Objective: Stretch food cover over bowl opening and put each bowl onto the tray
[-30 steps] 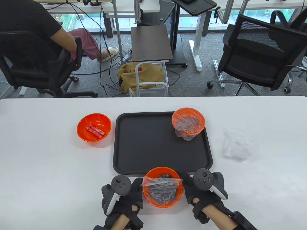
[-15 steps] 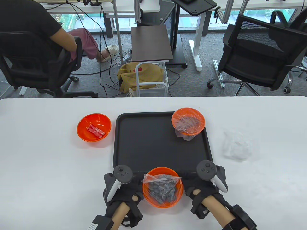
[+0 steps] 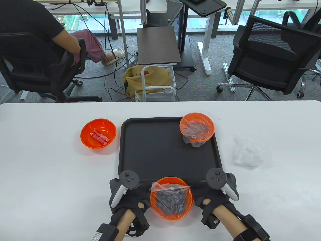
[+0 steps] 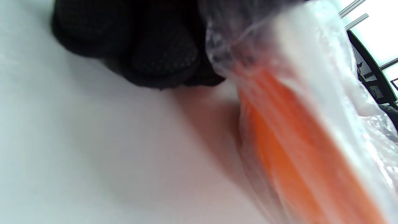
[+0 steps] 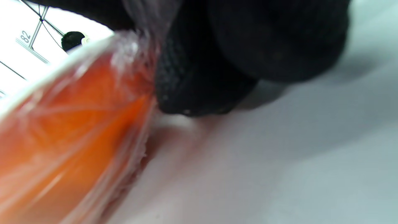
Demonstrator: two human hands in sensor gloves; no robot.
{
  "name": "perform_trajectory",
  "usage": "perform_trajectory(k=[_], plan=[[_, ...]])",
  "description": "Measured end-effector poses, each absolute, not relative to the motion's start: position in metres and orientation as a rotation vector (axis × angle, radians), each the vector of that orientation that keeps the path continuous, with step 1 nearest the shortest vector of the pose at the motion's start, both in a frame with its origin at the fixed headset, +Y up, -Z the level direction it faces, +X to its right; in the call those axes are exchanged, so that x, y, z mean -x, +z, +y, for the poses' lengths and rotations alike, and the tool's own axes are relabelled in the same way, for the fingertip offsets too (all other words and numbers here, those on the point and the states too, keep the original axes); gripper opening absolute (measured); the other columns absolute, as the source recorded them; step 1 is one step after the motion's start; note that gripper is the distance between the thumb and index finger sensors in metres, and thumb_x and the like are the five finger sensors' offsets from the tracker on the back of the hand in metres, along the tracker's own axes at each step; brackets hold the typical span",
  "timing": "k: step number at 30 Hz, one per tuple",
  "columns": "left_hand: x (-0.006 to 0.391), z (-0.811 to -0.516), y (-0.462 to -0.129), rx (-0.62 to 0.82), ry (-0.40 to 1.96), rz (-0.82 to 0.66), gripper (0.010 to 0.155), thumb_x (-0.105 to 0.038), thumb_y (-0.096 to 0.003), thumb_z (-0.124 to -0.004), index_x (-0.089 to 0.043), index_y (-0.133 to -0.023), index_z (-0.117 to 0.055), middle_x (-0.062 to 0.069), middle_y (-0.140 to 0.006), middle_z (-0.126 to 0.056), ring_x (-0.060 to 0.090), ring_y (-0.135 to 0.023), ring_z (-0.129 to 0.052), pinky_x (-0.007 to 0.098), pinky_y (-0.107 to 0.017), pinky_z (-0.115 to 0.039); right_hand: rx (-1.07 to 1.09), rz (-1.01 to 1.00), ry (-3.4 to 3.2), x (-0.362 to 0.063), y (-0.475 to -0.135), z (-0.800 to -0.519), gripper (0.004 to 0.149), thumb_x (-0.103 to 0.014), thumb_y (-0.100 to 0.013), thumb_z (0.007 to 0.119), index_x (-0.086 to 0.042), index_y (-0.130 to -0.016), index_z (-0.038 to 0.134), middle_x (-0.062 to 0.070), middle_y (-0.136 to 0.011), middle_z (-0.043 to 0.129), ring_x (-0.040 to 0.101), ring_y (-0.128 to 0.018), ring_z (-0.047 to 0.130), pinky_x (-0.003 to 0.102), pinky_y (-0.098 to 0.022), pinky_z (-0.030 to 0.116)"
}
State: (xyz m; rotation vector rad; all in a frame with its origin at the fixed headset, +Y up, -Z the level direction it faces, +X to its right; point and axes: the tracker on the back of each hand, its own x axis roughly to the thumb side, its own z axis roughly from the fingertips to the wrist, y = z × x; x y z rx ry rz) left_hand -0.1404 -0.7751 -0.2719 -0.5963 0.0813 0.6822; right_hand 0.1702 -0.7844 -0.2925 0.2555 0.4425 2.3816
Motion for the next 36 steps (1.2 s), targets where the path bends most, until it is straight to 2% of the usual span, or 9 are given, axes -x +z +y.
perform_trajectory(k=[7, 12, 17, 23, 32, 36], plan=[[0.142, -0.777, -0.277, 0.61, 0.695, 0.102, 0.045, -0.044, -0.0532, -0.073, -0.036, -0.098, -0.078, -0.006, -0.06, -0.104, 0.026, -0.04, -0.106, 0.042, -0.035, -0.091, -0.263, 0.497, 2.374, -0.168, -0.299, -0.784, 0.043, -0.021, -0.049, 0.075, -0.024, -0.09, 0.091, 0.009, -0.071, 0.097, 0.022, -0.027, 0.104, 0.03, -0.012, 0.091], [0.143, -0.777, -0.279, 0.621, 0.685, 0.138, 0.046, -0.048, -0.0516, -0.078, -0.032, -0.094, -0.081, -0.007, -0.057, -0.105, 0.025, -0.037, -0.106, 0.042, -0.033, -0.092, -0.265, 0.588, 2.365, -0.165, -0.303, -0.783, 0.042, -0.02, -0.048, 0.076, -0.022, -0.086, 0.094, 0.009, -0.07, 0.098, 0.023, -0.026, 0.104, 0.03, -0.011, 0.09], [0.143, -0.776, -0.282, 0.631, 0.676, 0.167, 0.045, -0.05, -0.0504, -0.082, -0.032, -0.091, -0.085, -0.008, -0.054, -0.106, 0.024, -0.034, -0.107, 0.041, -0.031, -0.093, -0.254, 0.643, 2.35, -0.164, -0.305, -0.784, 0.043, -0.02, -0.048, 0.076, -0.022, -0.087, 0.094, 0.008, -0.068, 0.099, 0.022, -0.026, 0.104, 0.03, -0.011, 0.091], [0.145, -0.775, -0.285, 0.631, 0.67, 0.187, 0.043, -0.053, -0.0487, -0.086, -0.034, -0.087, -0.089, -0.008, -0.051, -0.107, 0.023, -0.032, -0.107, 0.04, -0.029, -0.093, -0.247, 0.639, 2.258, -0.166, -0.302, -0.79, 0.05, -0.021, -0.051, 0.075, -0.032, -0.1, 0.078, 0.008, -0.073, 0.097, 0.02, -0.027, 0.104, 0.029, -0.012, 0.09], [0.142, -0.772, -0.292, 0.646, 0.607, 0.212, 0.043, -0.057, -0.0464, -0.09, -0.033, -0.082, -0.093, -0.009, -0.047, -0.108, 0.021, -0.027, -0.108, 0.038, -0.026, -0.094, -0.204, 0.697, 2.343, -0.159, -0.31, -0.785, 0.043, -0.021, -0.048, 0.074, -0.024, -0.086, 0.094, 0.006, -0.067, 0.1, 0.021, -0.025, 0.105, 0.029, -0.011, 0.091], [0.142, -0.771, -0.295, 0.647, 0.596, 0.23, 0.043, -0.059, -0.0452, -0.091, -0.033, -0.079, -0.094, -0.01, -0.045, -0.108, 0.02, -0.025, -0.108, 0.038, -0.025, -0.094, -0.17, 0.739, 2.304, -0.16, -0.31, -0.788, 0.045, -0.022, -0.048, 0.075, -0.017, -0.089, 0.091, 0.005, -0.064, 0.103, 0.02, -0.022, 0.106, 0.028, -0.009, 0.092]])
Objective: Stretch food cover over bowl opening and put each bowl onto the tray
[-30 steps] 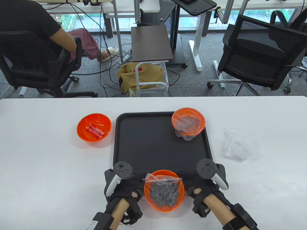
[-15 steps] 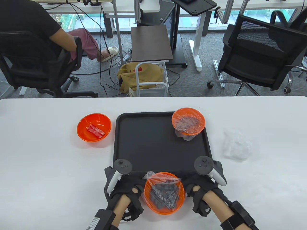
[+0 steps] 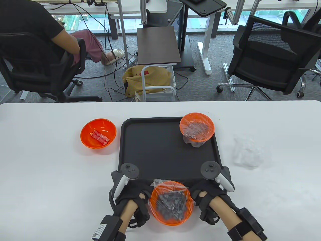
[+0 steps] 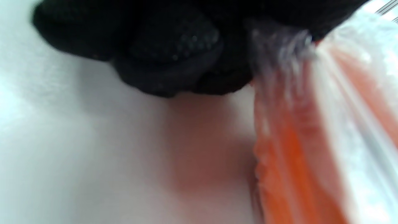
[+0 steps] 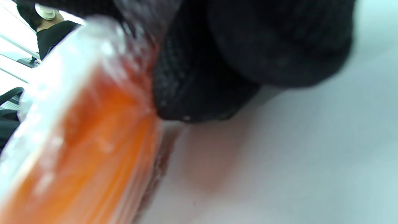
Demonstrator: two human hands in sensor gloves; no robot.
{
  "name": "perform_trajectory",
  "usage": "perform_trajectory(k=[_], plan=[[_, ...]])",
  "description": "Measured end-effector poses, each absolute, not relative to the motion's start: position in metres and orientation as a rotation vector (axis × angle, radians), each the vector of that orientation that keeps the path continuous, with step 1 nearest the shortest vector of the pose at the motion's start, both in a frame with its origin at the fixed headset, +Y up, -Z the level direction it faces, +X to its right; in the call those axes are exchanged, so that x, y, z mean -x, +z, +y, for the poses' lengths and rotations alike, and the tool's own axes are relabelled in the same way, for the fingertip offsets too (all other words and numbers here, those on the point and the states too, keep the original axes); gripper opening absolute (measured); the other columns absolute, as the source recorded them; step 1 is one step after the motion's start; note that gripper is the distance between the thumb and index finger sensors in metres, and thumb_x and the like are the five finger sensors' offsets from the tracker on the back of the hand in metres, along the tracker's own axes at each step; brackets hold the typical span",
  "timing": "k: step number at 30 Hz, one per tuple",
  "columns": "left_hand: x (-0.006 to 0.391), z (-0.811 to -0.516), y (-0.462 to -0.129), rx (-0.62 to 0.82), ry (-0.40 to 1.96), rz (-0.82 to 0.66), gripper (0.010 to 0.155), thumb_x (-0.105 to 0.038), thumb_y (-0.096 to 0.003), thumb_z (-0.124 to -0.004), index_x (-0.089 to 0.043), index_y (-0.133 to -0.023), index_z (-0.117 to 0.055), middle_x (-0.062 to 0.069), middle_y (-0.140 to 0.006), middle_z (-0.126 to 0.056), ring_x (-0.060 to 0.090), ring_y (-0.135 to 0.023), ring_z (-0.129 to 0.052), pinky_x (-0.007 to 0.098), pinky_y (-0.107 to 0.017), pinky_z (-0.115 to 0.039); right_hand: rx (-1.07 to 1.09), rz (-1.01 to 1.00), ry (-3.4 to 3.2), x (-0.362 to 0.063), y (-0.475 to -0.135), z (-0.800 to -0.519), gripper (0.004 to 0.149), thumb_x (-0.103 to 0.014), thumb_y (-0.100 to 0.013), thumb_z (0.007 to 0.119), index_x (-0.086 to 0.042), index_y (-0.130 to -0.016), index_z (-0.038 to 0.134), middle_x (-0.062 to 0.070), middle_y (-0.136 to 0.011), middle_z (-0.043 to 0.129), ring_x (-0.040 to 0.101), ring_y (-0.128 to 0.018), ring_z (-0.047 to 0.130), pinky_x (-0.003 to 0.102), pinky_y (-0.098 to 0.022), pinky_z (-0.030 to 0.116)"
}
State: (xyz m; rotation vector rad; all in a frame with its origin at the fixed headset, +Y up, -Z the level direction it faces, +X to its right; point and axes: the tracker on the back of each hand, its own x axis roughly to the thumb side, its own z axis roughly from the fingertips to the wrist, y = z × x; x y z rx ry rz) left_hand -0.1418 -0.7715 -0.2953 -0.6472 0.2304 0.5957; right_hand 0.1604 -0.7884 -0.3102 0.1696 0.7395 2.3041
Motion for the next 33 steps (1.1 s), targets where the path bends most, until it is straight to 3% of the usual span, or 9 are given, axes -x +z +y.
perform_trajectory(k=[7, 19, 27, 33], plan=[[0.141, -0.772, -0.297, 0.646, 0.595, 0.233, 0.043, -0.061, -0.0443, -0.093, -0.032, -0.077, -0.095, -0.01, -0.042, -0.108, 0.02, -0.024, -0.108, 0.037, -0.024, -0.094, -0.091, 0.762, 2.195, -0.167, -0.308, -0.796, 0.047, -0.027, -0.051, 0.079, -0.009, -0.094, 0.084, 0.005, -0.058, 0.108, 0.018, -0.018, 0.108, 0.026, -0.006, 0.093], [0.142, -0.773, -0.294, 0.643, 0.604, 0.239, 0.041, -0.06, -0.0453, -0.094, -0.031, -0.075, -0.095, -0.01, -0.039, -0.108, 0.019, -0.023, -0.107, 0.037, -0.023, -0.094, 0.021, 0.615, 2.284, -0.168, -0.298, -0.788, 0.051, -0.032, -0.05, 0.084, 0.002, -0.088, 0.085, 0.001, -0.05, 0.11, 0.015, -0.011, 0.11, 0.024, -0.001, 0.093], [0.141, -0.773, -0.29, 0.609, 0.588, 0.247, 0.038, -0.06, -0.0475, -0.092, -0.031, -0.072, -0.097, -0.009, -0.036, -0.107, 0.019, -0.02, -0.107, 0.038, -0.022, -0.094, 0.052, 0.544, 2.319, -0.169, -0.295, -0.788, 0.05, -0.035, -0.05, 0.084, 0.003, -0.082, 0.088, 0.0, -0.045, 0.112, 0.014, -0.007, 0.11, 0.024, 0.001, 0.093], [0.142, -0.775, -0.288, 0.628, 0.606, 0.235, 0.043, -0.061, -0.0461, -0.092, -0.03, -0.076, -0.093, -0.011, -0.039, -0.106, 0.018, -0.021, -0.107, 0.037, -0.022, -0.094, 0.09, 0.585, 2.336, -0.171, -0.292, -0.785, 0.05, -0.037, -0.051, 0.085, -0.002, -0.086, 0.086, -0.001, -0.048, 0.109, 0.013, -0.011, 0.109, 0.023, -0.001, 0.093]])
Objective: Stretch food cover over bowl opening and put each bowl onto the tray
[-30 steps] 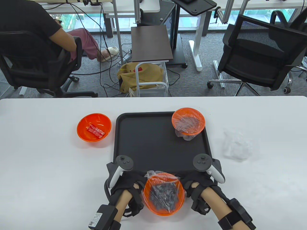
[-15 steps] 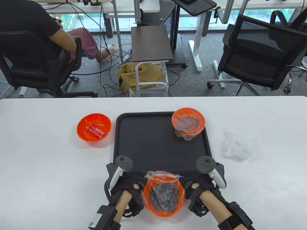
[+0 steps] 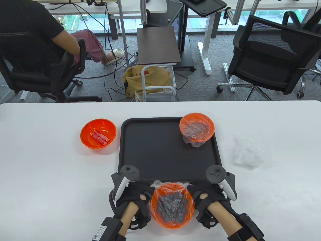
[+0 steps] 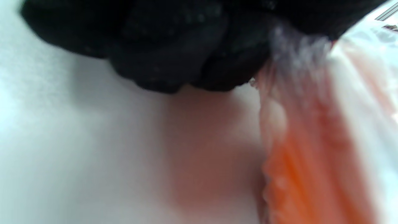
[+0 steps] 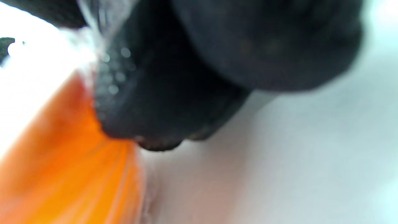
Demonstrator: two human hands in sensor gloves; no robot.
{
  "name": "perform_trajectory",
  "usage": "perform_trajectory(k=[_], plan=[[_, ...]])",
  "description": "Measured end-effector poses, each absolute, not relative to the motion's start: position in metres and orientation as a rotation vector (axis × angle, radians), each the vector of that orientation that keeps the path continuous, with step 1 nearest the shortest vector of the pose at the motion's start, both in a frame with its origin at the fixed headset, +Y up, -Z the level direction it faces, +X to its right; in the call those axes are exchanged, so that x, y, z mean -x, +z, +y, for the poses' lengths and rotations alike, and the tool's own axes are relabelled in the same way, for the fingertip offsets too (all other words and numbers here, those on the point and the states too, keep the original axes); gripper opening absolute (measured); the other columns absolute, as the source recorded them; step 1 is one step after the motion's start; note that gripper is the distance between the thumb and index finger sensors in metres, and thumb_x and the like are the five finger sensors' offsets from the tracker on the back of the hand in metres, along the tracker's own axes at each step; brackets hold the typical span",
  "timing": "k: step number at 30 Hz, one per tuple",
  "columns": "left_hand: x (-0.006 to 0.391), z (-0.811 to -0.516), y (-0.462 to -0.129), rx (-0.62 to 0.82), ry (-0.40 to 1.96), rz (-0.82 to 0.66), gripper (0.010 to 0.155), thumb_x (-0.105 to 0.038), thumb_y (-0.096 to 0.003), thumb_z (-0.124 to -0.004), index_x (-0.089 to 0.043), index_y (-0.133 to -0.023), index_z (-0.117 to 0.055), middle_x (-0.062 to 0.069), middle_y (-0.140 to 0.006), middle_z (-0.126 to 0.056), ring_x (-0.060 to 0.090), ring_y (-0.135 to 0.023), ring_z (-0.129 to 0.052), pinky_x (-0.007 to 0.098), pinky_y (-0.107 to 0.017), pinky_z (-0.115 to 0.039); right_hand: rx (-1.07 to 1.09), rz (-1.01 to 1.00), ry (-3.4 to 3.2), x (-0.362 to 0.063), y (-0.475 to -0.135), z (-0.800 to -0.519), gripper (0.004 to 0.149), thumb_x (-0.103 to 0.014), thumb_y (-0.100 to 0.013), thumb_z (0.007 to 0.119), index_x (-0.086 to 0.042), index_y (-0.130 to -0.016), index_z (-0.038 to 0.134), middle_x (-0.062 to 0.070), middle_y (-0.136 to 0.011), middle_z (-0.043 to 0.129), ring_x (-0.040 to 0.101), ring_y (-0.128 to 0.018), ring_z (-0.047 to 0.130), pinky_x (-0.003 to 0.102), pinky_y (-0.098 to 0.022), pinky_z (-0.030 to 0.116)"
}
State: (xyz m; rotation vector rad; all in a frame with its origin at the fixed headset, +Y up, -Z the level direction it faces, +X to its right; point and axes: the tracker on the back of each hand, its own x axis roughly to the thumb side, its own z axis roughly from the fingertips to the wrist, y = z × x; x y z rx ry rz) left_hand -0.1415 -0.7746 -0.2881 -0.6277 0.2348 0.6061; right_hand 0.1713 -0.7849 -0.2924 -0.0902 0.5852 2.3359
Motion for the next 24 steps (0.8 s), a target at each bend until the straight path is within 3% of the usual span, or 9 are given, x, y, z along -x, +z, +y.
perform_trajectory(k=[8, 15, 24], plan=[[0.148, -0.781, -0.285, 0.598, 0.692, 0.127, 0.051, -0.056, -0.0456, -0.095, -0.03, -0.089, -0.085, -0.01, -0.05, -0.107, 0.021, -0.028, -0.109, 0.037, -0.025, -0.094, 0.09, 0.606, 2.37, -0.178, -0.291, -0.782, 0.056, -0.042, -0.049, 0.09, -0.004, -0.089, 0.083, 0.001, -0.055, 0.106, 0.015, -0.018, 0.109, 0.024, -0.006, 0.094], [0.153, -0.781, -0.282, 0.613, 0.746, 0.099, 0.053, -0.053, -0.0463, -0.095, -0.032, -0.094, -0.083, -0.009, -0.061, -0.105, 0.021, -0.034, -0.109, 0.037, -0.029, -0.094, 0.075, 0.643, 2.338, -0.187, -0.289, -0.779, 0.063, -0.044, -0.049, 0.09, -0.004, -0.095, 0.077, 0.005, -0.066, 0.102, 0.022, -0.03, 0.109, 0.03, -0.015, 0.095], [0.167, -0.771, -0.273, 0.62, 0.865, 0.081, 0.054, -0.045, -0.0495, -0.091, -0.034, -0.101, -0.078, -0.001, -0.089, -0.096, 0.03, -0.061, -0.107, 0.044, -0.043, -0.093, 0.046, 0.502, 2.365, -0.201, -0.277, -0.76, 0.07, -0.049, -0.052, 0.083, -0.005, -0.105, 0.069, 0.016, -0.083, 0.095, 0.036, -0.049, 0.107, 0.041, -0.027, 0.095]])
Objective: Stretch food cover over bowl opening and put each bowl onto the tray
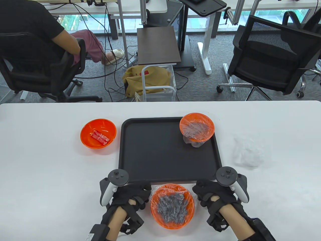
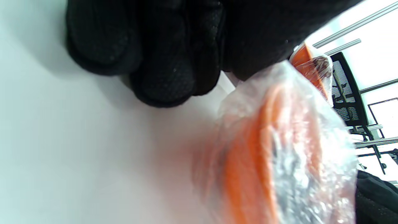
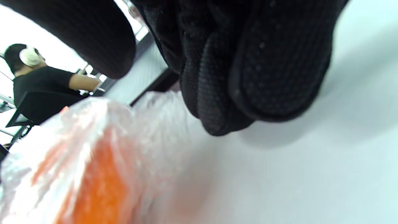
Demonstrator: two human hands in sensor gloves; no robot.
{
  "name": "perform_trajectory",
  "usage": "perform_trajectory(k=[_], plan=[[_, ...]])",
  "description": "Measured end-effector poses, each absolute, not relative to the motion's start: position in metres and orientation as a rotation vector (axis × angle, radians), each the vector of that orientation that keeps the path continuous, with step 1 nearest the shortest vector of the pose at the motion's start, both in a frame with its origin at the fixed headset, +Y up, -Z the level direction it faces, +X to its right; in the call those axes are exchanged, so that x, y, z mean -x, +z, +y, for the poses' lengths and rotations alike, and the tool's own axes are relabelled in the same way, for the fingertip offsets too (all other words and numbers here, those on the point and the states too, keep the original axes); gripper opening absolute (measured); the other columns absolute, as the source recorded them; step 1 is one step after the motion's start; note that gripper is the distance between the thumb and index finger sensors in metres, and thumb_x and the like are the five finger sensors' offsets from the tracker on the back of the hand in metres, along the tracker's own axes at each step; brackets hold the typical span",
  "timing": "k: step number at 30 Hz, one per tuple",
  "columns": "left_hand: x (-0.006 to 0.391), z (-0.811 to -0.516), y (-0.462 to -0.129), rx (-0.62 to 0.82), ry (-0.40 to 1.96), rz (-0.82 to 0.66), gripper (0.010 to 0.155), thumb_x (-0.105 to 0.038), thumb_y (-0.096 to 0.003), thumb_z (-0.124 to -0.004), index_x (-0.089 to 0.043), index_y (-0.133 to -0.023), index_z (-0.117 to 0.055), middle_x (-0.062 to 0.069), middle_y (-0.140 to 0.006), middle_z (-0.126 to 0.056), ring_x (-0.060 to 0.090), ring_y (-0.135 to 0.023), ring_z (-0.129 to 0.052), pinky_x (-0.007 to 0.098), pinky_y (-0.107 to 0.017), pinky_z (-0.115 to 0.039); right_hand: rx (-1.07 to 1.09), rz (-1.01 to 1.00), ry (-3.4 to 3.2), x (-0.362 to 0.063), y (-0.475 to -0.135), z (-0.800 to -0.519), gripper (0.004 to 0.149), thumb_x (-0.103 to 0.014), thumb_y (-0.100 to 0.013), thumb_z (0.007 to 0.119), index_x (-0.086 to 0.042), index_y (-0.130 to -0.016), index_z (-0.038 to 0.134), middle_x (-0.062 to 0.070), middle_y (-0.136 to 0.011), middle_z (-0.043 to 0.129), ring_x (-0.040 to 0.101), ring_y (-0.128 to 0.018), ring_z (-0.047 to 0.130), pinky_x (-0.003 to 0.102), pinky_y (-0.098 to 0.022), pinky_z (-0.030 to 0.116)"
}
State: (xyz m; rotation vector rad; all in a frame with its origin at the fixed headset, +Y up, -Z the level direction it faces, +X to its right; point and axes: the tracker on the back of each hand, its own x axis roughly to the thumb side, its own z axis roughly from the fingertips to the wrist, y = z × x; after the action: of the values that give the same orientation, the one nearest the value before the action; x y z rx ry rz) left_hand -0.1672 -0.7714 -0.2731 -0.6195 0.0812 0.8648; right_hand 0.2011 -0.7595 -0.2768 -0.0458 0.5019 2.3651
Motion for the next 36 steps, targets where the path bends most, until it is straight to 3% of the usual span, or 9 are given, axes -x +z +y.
perform_trajectory(k=[4, 8, 12, 14, 17, 20, 28, 36], plan=[[0.168, -0.755, -0.265, 0.543, 0.831, 0.083, 0.049, -0.039, -0.0521, -0.083, -0.034, -0.101, -0.078, 0.0, -0.095, -0.095, 0.029, -0.073, -0.107, 0.043, -0.045, -0.094, -0.033, 0.323, 2.462, -0.202, -0.266, -0.739, 0.076, -0.055, -0.052, 0.08, -0.015, -0.113, 0.058, 0.027, -0.107, 0.066, 0.053, -0.077, 0.088, 0.056, -0.042, 0.085], [0.162, -0.741, -0.253, 0.484, 0.804, 0.076, 0.051, -0.043, -0.0529, -0.078, -0.035, -0.103, -0.076, 0.002, -0.102, -0.091, 0.032, -0.081, -0.104, 0.044, -0.049, -0.094, -0.173, 0.184, 2.573, -0.201, -0.254, -0.724, 0.082, -0.06, -0.051, 0.078, -0.024, -0.117, 0.046, 0.025, -0.117, 0.041, 0.064, -0.094, 0.06, 0.072, -0.055, 0.065], [0.152, -0.734, -0.239, 0.468, 0.764, 0.079, 0.062, -0.051, -0.0523, -0.078, -0.033, -0.11, -0.065, 0.008, -0.111, -0.078, 0.037, -0.091, -0.095, 0.047, -0.054, -0.091, -0.286, 0.104, 2.677, -0.199, -0.241, -0.718, 0.087, -0.07, -0.05, 0.073, -0.029, -0.119, 0.038, 0.021, -0.12, 0.024, 0.068, -0.101, 0.032, 0.084, -0.056, 0.039], [0.147, -0.733, -0.234, 0.483, 0.731, 0.076, 0.074, -0.057, -0.0519, -0.077, -0.03, -0.115, -0.048, 0.01, -0.114, -0.07, 0.041, -0.095, -0.088, 0.051, -0.057, -0.089, -0.339, 0.072, 2.734, -0.199, -0.237, -0.718, 0.089, -0.074, -0.049, 0.069, -0.03, -0.119, 0.034, 0.019, -0.12, 0.017, 0.068, -0.101, 0.018, 0.086, -0.053, 0.026], [0.139, -0.736, -0.224, 0.52, 0.653, 0.101, 0.085, -0.065, -0.0507, -0.076, -0.024, -0.115, -0.039, 0.013, -0.112, -0.069, 0.043, -0.089, -0.09, 0.049, -0.052, -0.091, -0.392, -0.005, 2.823, -0.201, -0.232, -0.719, 0.091, -0.079, -0.048, 0.063, -0.032, -0.119, 0.032, 0.017, -0.12, 0.012, 0.067, -0.097, 0.004, 0.087, -0.049, 0.016], [0.131, -0.741, -0.219, 0.512, 0.598, 0.121, 0.084, -0.064, -0.0502, -0.077, -0.022, -0.114, -0.044, 0.014, -0.105, -0.079, 0.041, -0.075, -0.102, 0.044, -0.043, -0.096, -0.416, -0.046, 2.868, -0.202, -0.231, -0.723, 0.09, -0.081, -0.047, 0.061, -0.033, -0.119, 0.034, 0.016, -0.12, 0.011, 0.064, -0.095, -0.002, 0.086, -0.048, 0.012], [0.116, -0.752, -0.216, 0.493, 0.618, 0.121, 0.063, -0.047, -0.0526, -0.079, -0.015, -0.105, -0.064, 0.004, -0.071, -0.106, 0.029, -0.037, -0.116, 0.033, -0.019, -0.101, -0.401, -0.002, 2.864, -0.198, -0.237, -0.731, 0.089, -0.079, -0.048, 0.059, -0.033, -0.119, 0.034, 0.016, -0.12, 0.011, 0.062, -0.094, -0.005, 0.085, -0.049, 0.011], [0.113, -0.749, -0.222, 0.459, 0.66, 0.073, 0.057, -0.04, -0.0512, -0.082, -0.01, -0.098, -0.07, 0.005, -0.062, -0.106, 0.026, -0.026, -0.112, 0.03, -0.014, -0.099, -0.393, -0.027, 2.839, -0.199, -0.239, -0.73, 0.088, -0.079, -0.047, 0.058, -0.033, -0.118, 0.035, 0.015, -0.12, 0.011, 0.062, -0.095, -0.004, 0.085, -0.049, 0.011]])
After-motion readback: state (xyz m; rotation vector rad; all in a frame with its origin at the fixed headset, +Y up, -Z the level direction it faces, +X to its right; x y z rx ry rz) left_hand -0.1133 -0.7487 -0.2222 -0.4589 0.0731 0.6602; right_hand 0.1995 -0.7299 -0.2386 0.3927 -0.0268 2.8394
